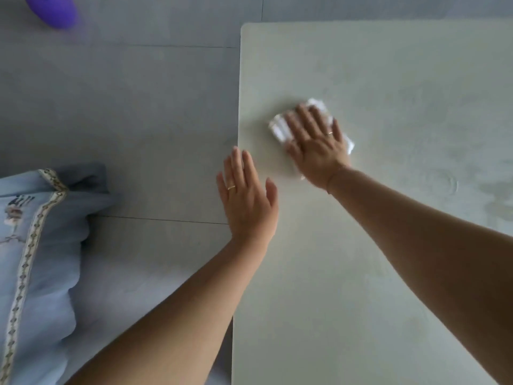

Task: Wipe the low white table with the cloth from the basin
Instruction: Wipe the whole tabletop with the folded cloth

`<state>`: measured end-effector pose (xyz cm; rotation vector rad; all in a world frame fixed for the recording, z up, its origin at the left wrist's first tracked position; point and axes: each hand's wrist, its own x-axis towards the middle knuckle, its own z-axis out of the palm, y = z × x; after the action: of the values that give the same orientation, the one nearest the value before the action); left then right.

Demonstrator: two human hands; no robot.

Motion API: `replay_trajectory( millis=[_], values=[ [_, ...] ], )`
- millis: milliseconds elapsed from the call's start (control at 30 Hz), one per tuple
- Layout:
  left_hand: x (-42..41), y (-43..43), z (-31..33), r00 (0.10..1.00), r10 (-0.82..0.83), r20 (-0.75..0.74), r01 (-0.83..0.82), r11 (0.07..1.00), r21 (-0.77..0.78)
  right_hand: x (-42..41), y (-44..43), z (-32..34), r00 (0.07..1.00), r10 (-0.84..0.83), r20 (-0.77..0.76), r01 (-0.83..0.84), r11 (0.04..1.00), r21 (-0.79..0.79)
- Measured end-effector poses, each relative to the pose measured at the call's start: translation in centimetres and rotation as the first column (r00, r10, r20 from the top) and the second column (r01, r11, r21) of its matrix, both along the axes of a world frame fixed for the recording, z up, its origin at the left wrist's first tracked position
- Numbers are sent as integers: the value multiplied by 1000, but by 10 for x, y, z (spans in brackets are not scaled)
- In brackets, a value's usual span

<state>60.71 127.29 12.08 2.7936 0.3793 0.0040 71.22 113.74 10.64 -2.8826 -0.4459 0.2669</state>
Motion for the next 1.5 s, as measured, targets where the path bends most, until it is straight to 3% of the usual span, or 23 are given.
replay_trajectory(
  millis=[67, 133, 233, 300, 367, 400, 467, 533, 567, 600, 667, 733, 800, 867, 933, 1033, 1067, 1133, 1200, 1233, 1300, 1400, 1500],
  values=[
    [18, -2, -11, 999, -19, -38, 20, 1000, 20, 9, 14, -3, 968, -250, -38, 251, 968, 15],
    [24, -3, -20, 997, -17, -80, 21, 999, 41, 2, 41, -2, 944, -315, -94, 321, 946, 49],
    [22, -3, -26, 997, -32, -64, 39, 993, 110, -17, 62, 1, 995, 23, -97, -11, 992, 129],
    [21, -4, -25, 998, -18, -67, 25, 994, 103, -8, 47, 4, 969, 239, -55, -234, 969, 81],
    [22, -4, -22, 998, 12, -54, -8, 997, 74, 17, 29, 1, 955, 296, -3, -296, 955, -12],
    [22, -4, -21, 999, 24, -49, -21, 998, 61, 34, 22, -1, 974, 226, 1, -226, 974, -23],
    [22, -4, -19, 998, 33, -58, -30, 998, 48, 64, 15, -2, 996, -81, -32, 82, 996, 21],
    [23, -5, -19, 997, 41, -66, -39, 998, 44, 73, 30, -2, 939, -337, -72, 340, 940, 36],
    [23, -5, -19, 996, 50, -75, -47, 998, 39, 68, 44, -1, 924, -373, -88, 377, 926, 38],
    [24, -4, -18, 995, 54, -83, -51, 998, 36, 58, 60, -1, 938, -332, -96, 339, 939, 57],
    [25, -4, -16, 995, 33, -91, -29, 998, 50, 29, 84, 1, 996, -53, -73, 59, 996, 74],
    [25, -4, -16, 995, 18, -98, -13, 999, 51, 19, 81, 2, 971, 236, -48, -235, 972, 18],
    [25, -4, -16, 994, 43, -99, -40, 999, 32, 43, 60, 3, 944, 328, -21, -329, 944, -25],
    [25, -4, -17, 993, 42, -107, -39, 999, 28, 74, 39, -1, 979, 202, -2, -202, 979, -37],
    [25, -4, -18, 994, 35, -107, -32, 999, 34, 99, 30, -4, 998, -59, -22, 59, 998, 7],
    [25, -4, -20, 994, 43, -102, -40, 999, 31, 96, 66, -3, 947, -316, -57, 317, 948, 13],
    [26, -4, -19, 994, 40, -101, -37, 999, 33, 87, 81, -2, 961, -271, -61, 273, 962, 26],
    [26, -5, -19, 994, 42, -106, -38, 999, 38, 64, 98, 0, 999, 29, -39, -27, 999, 38],
    [26, -5, -18, 993, 46, -110, -42, 998, 39, 63, 89, 2, 948, 316, -28, -316, 949, 0],
    [26, -4, -17, 994, 44, -105, -39, 998, 42, 77, 78, 3, 929, 369, -18, -369, 929, -21],
    [26, -4, -17, 994, 39, -102, -34, 998, 46, 112, 59, 0, 953, 304, 12, -303, 951, -56],
    [24, -4, -18, 994, 33, -107, -29, 999, 43, 162, 39, -2, 998, -52, -23, 51, 999, -11],
    [25, -4, -17, 993, 38, -112, -34, 999, 35, 169, 66, -3, 957, -287, -48, 286, 958, -12]
  ],
)
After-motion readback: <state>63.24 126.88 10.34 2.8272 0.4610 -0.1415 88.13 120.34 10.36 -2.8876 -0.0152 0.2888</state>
